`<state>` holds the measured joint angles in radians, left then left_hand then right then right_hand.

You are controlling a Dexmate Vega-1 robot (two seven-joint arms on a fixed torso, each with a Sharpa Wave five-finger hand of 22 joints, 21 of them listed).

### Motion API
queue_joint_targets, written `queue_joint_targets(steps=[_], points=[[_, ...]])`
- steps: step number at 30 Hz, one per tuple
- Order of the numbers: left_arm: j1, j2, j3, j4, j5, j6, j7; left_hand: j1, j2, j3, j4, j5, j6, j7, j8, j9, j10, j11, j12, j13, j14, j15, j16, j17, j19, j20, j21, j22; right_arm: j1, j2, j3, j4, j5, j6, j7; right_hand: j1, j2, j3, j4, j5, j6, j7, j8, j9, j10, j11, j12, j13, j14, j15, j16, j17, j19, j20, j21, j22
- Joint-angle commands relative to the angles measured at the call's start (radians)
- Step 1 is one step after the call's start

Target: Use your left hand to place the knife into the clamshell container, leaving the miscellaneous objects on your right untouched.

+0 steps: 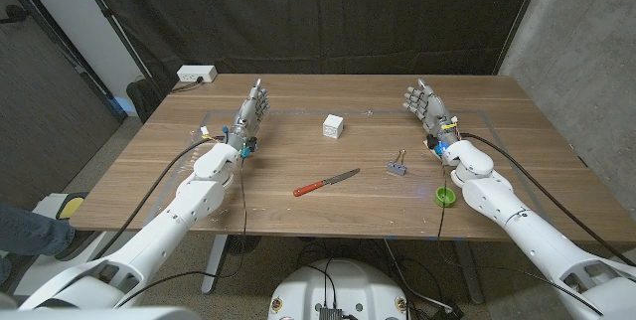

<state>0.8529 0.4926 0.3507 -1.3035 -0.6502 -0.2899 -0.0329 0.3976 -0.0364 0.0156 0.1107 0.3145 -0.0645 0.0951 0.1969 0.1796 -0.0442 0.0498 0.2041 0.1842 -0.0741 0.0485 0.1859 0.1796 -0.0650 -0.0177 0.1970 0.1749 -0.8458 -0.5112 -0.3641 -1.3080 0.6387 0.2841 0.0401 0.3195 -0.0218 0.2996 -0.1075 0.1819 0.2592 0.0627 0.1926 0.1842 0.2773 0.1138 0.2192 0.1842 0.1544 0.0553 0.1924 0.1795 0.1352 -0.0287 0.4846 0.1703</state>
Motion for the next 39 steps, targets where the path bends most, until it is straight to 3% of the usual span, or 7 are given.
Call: queue_joint_targets(steps=[1, 8, 18, 26, 35, 39], points=[[0.045, -0.016, -0.056, -0.047, 0.049, 0.021, -0.042, 0.008, 0.002, 0.000, 0.007, 0.005, 0.005, 0.010, 0.006, 0.004, 0.000, 0.000, 0.005, 0.003, -0.007, 0.000, 0.007, 0.002, -0.007, -0.001, 0.005, 0.005, -0.066, 0.046, 0.091, -0.075, -0.051, -0.024, 0.014, 0.008, 0.001, 0.004, 0.000, 0.007, 0.007, 0.002, 0.003, 0.004, 0.008, 0.000, 0.006, 0.002, 0.007, 0.002, 0.005, 0.004, 0.007, -0.003, 0.003, 0.005], [0.081, -0.009, -0.085, -0.089, 0.068, 0.031, -0.059, 0.010, 0.003, -0.001, 0.006, 0.006, 0.010, 0.008, 0.006, 0.004, 0.006, 0.001, 0.007, 0.003, -0.004, -0.001, 0.007, 0.002, -0.006, 0.001, 0.005, 0.005, -0.098, 0.059, 0.115, -0.115, -0.082, -0.044, 0.006, 0.008, 0.001, 0.003, -0.001, 0.008, 0.006, 0.001, 0.003, 0.004, 0.009, 0.000, 0.006, 0.002, 0.007, 0.002, 0.005, 0.004, 0.008, -0.003, 0.001, 0.005], [0.195, 0.041, -0.134, -0.255, 0.133, 0.056, 0.007, 0.028, 0.011, 0.003, -0.003, 0.007, 0.031, 0.006, 0.012, 0.004, 0.028, -0.003, 0.012, 0.003, 0.018, -0.001, 0.012, 0.001, -0.002, 0.006, 0.006, 0.005, -0.142, 0.064, 0.141, -0.172, -0.110, -0.060, -0.011, 0.008, 0.002, 0.002, -0.001, 0.008, 0.005, 0.000, 0.002, 0.004, 0.009, 0.003, 0.005, 0.002, 0.008, 0.001, 0.005, 0.004, 0.009, -0.003, -0.002, 0.005], [0.270, 0.063, -0.149, -0.355, 0.221, 0.061, 0.072, 0.078, 0.025, 0.015, -0.027, 0.007, 0.082, 0.005, 0.024, 0.004, 0.079, 0.001, 0.024, 0.003, 0.068, -0.005, 0.021, 0.000, 0.026, 0.013, 0.013, 0.004, -0.173, 0.062, 0.160, -0.210, -0.121, -0.056, -0.019, 0.008, 0.002, 0.001, -0.002, 0.008, 0.006, -0.003, 0.002, 0.004, 0.010, 0.004, 0.005, 0.002, 0.008, 0.002, 0.004, 0.004, 0.010, -0.003, -0.006, 0.005], [0.330, 0.049, -0.139, -0.430, 0.360, 0.054, 0.172, 0.153, 0.036, 0.029, -0.066, 0.001, 0.159, -0.013, 0.038, 0.005, 0.154, -0.022, 0.036, 0.004, 0.135, -0.029, 0.026, -0.001, 0.025, 0.010, 0.006, 0.005, -0.190, 0.056, 0.174, -0.221, -0.118, -0.041, 0.004, 0.008, 0.003, 0.000, -0.002, 0.008, 0.006, -0.005, 0.002, 0.004, 0.009, 0.004, 0.004, 0.002, 0.009, 0.002, 0.004, 0.004, 0.011, -0.002, -0.009, 0.006], [0.360, 0.053, -0.137, -0.467, 0.412, 0.058, 0.196, 0.183, 0.039, 0.033, -0.081, -0.001, 0.196, -0.027, 0.044, 0.005, 0.187, -0.039, 0.040, 0.004, 0.149, -0.044, 0.022, -0.001, 0.004, 0.043, -0.001, 0.006, -0.196, 0.056, 0.177, -0.221, -0.117, -0.034, 0.011, 0.009, 0.004, -0.001, -0.003, 0.008, 0.007, -0.004, 0.002, 0.004, 0.009, 0.002, 0.004, 0.002, 0.008, 0.003, 0.003, 0.004, 0.012, -0.002, -0.011, 0.006]])
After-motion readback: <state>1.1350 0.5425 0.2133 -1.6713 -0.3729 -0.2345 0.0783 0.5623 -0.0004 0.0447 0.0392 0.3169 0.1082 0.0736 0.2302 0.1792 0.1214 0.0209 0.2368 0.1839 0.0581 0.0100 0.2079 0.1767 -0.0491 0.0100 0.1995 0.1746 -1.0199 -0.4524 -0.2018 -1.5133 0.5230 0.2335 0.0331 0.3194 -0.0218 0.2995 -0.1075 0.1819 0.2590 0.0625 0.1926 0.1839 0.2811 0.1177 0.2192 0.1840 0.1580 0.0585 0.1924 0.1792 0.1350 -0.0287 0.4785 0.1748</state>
